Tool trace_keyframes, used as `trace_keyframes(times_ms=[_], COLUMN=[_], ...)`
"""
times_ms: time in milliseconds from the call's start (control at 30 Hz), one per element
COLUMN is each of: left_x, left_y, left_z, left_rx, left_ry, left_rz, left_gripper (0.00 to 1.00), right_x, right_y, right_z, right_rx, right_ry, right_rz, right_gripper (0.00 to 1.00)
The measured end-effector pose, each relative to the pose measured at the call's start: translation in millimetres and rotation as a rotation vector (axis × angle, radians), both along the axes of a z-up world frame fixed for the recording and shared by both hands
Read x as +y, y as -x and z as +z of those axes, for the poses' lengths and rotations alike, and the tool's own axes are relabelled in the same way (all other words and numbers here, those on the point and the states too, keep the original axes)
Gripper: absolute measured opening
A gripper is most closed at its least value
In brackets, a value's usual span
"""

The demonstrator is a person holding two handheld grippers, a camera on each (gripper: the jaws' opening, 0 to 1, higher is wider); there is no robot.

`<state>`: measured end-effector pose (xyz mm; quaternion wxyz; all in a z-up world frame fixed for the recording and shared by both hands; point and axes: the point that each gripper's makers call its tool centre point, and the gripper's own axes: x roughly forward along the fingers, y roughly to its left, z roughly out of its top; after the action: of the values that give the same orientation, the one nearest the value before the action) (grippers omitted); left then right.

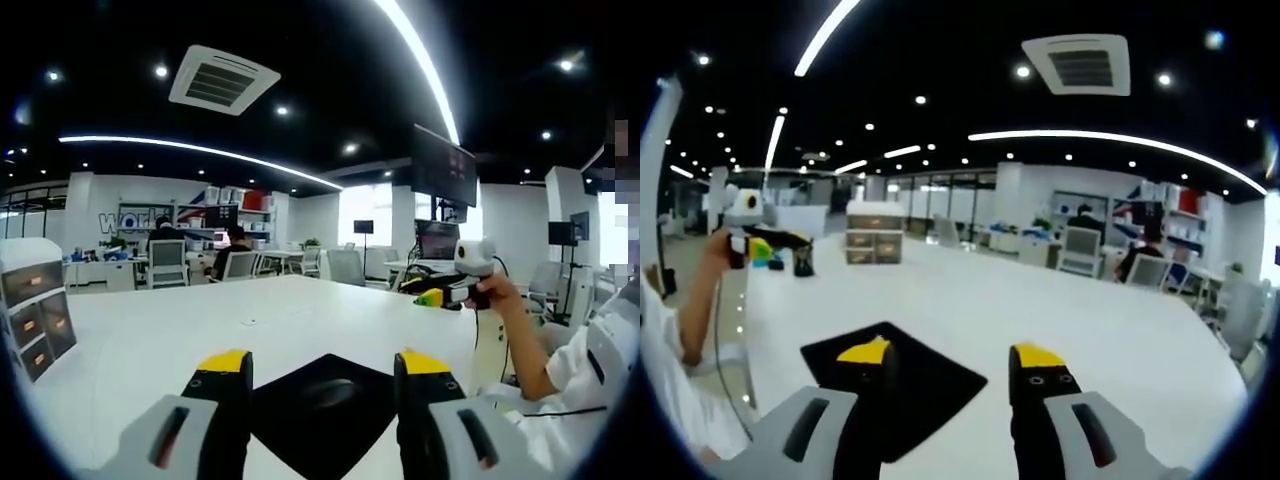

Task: Arrange the mouse and mouse pad neatly on the desk surface

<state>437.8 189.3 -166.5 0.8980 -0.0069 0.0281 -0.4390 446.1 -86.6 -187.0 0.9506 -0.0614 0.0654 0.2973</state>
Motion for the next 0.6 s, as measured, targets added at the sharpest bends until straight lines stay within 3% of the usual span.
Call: trace_keyframes(times_ms=[600], left_x=[-6.5], left_y=[-6.3], left_z=[-10.4], left_rx=[0.026], left_ry=[-0.011], left_rz=[-0.008], left_gripper=[0.57], right_x=[5.0], right_y=[-5.4], right_z=[-2.0], right_rx=[-0.018], right_ry=[0.01], right_rz=[0.013], right_gripper=[0.45])
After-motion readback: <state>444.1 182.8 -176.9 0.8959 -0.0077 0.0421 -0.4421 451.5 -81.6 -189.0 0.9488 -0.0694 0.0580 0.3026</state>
